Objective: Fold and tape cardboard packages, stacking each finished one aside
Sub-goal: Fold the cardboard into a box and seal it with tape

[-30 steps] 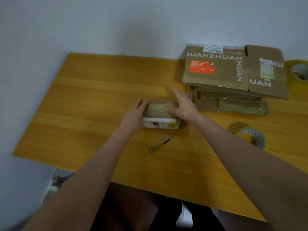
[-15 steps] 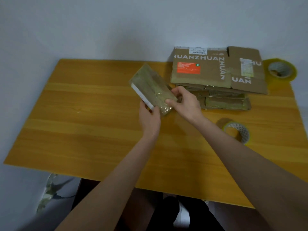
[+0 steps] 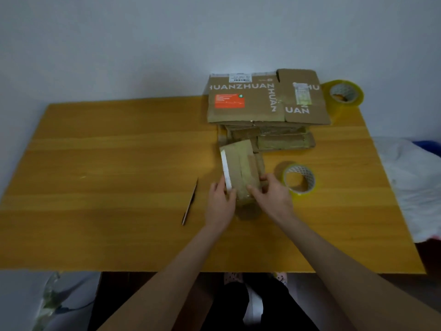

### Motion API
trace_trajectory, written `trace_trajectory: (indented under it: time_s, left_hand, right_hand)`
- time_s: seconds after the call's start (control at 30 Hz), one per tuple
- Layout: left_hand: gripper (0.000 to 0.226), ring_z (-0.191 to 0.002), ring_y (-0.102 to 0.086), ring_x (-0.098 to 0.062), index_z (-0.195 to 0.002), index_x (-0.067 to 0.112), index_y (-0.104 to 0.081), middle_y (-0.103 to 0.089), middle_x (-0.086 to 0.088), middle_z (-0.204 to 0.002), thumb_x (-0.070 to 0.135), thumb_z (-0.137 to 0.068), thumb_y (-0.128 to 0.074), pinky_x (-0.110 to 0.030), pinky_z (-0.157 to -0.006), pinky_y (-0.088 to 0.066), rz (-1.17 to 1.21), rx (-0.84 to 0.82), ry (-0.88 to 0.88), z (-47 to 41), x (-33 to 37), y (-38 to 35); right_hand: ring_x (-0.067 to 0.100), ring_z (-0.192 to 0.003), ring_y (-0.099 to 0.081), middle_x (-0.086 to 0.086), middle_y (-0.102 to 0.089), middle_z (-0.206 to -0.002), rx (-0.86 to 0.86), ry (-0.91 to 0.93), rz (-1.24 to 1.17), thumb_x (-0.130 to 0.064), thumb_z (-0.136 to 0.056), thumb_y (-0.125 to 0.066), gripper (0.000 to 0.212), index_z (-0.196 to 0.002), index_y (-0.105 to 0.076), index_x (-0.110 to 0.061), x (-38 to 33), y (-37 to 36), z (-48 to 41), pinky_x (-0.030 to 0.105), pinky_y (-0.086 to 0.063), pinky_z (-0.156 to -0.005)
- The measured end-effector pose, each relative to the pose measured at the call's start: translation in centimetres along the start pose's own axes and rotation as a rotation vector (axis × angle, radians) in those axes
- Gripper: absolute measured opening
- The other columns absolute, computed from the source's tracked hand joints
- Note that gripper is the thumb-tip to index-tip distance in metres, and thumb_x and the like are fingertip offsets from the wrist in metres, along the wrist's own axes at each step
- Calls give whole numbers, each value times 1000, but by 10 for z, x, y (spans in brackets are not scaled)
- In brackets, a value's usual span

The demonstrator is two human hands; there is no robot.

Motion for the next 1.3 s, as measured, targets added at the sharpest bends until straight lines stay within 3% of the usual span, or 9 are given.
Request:
trace_trajectory:
  time_s: [0.17,0.53,0.67,0.73,0.8,0.93,1.03,1.13,1.3]
  left_hand:
    - [60,-132,-41,-24,-150,12,-27,-41,-8,-147,27,-97,-52,-39,-106,-40,-65,-22,-80,-23,0,6]
    - [64,-129,-45,-21,-147,23,-35,-13,-3,-160,33,-90,-63,-33,-96,-44,-416,21,-285,-21,19,7]
    - [62,-122,-50,-17,-147,21,-33,-14,3,-159,34,-92,-58,-27,-87,-46,-464,30,-316,-19,28,7]
    - [62,-127,-46,-18,-147,21,-32,-16,4,-159,35,-93,-58,-30,-91,-45,-456,28,-303,-21,28,7]
    - [62,-130,-42,-21,-147,25,-33,-17,6,-159,36,-92,-58,-32,-94,-45,-477,37,-274,-24,28,9]
    - [52,-124,-41,-23,-137,29,-43,-25,7,-156,42,-90,-59,-34,-91,-46,-604,69,-300,-26,33,12]
    - [47,-126,-39,-24,-134,29,-45,-27,5,-155,43,-91,-57,-36,-95,-44,-658,74,-305,-24,35,10]
    - [50,-125,-38,-23,-137,27,-43,-30,4,-153,43,-92,-55,-36,-97,-43,-690,80,-324,-21,38,9]
    - [60,-130,-34,-24,-144,26,-35,-29,3,-152,46,-91,-54,-37,-102,-40,-663,28,-320,-16,37,10]
  right_hand:
    - [27,-89,-66,8,-67,-108,-5,-46,-63,-44,-90,-61,44,-119,-52,-13,-4,-22,-19,43,-57,-74]
    - [33,-91,-65,12,-66,-106,-56,-96,-250,-33,-94,-58,25,-111,-56,-14,-7,-29,-36,51,-55,-77]
    - [31,-107,-56,8,-61,-114,54,-68,122,-39,-97,-52,27,-114,-60,-20,16,10,-29,41,-50,-81]
    - [30,-121,-44,8,-52,-125,122,-82,359,-39,-95,-55,33,-120,-53,-18,39,31,-23,42,-42,-94]
    - [30,-130,-35,8,-47,-135,41,-118,585,-37,-96,-53,39,-128,-46,-15,61,32,-21,42,-33,-104]
    - [27,-123,-43,7,-61,-114,-68,-92,717,-15,-96,-46,31,-125,-50,-25,71,26,-22,39,-29,-104]
    - [30,-111,-55,9,-66,-107,-12,-39,497,-20,-97,-50,30,-125,-55,-27,61,35,-24,38,-35,-98]
    - [33,-118,-55,13,-62,-127,38,-23,72,-25,-96,-57,40,-135,-55,-16,51,48,-22,40,-44,-95]
    - [29,-119,-56,10,-62,-129,46,104,-104,-21,-93,-61,40,-132,-58,-11,24,62,-9,34,-42,-93]
Point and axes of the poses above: each hand's wrist, its own z-axis away from the middle knuckle, its own y-axis out of the back of the hand, x = y × z, the point moved 10 cm from there along -z, towards the middle knuckle
